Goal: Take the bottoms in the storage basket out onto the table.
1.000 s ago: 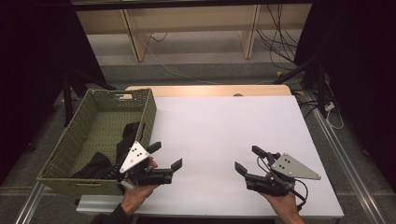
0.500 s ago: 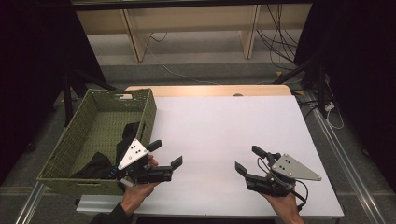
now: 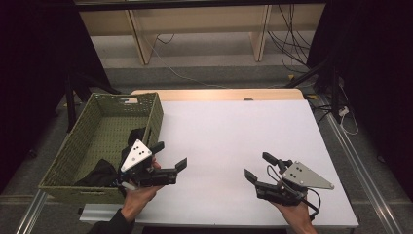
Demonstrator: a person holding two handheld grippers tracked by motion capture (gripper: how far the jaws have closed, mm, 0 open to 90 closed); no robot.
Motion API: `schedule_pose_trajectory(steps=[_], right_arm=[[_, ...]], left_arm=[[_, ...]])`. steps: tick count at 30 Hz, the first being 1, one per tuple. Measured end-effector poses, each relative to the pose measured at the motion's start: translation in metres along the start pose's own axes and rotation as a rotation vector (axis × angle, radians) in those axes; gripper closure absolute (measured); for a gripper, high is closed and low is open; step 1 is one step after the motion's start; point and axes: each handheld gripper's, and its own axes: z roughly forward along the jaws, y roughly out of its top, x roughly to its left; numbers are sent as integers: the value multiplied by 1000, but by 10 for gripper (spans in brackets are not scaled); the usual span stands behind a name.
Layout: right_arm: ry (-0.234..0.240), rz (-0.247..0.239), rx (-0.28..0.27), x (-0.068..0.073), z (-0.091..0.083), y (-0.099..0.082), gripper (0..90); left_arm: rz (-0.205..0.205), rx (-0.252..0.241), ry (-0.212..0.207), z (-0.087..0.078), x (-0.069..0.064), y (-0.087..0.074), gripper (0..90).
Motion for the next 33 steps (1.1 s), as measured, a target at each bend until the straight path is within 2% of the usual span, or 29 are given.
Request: schedule_pose_trajectory(steps=[2,5,11,15,18,21,24,28,33], right_arm=[[-3,-2,1,0,0,0,247],[-5,-1,-1,0,0,0,247],[-7,-2,0,0,0,0,247],[-4,-3,4,0,0,0,248],[-5,-4,2,0,0,0,248],[-2,-7,5,0,1,-1,249],[-3,-7,8,0,0,-1,249],[-6,-9,7,0,0,0,250],[-11,-10,12,0,0,0,250]], left_arm=[[-18,0,2,0,1,5,35],[19,10,14,0,0,12,35],[33,34,38,-2,7,21,36],[10,51,58,-2,16,25,38],[40,66,85,-4,20,28,39],[30,56,91,-4,25,31,51],[22,77,95,-2,29,34,50],[48,93,141,-6,34,36,51],[60,115,194,-15,49,42,50]])
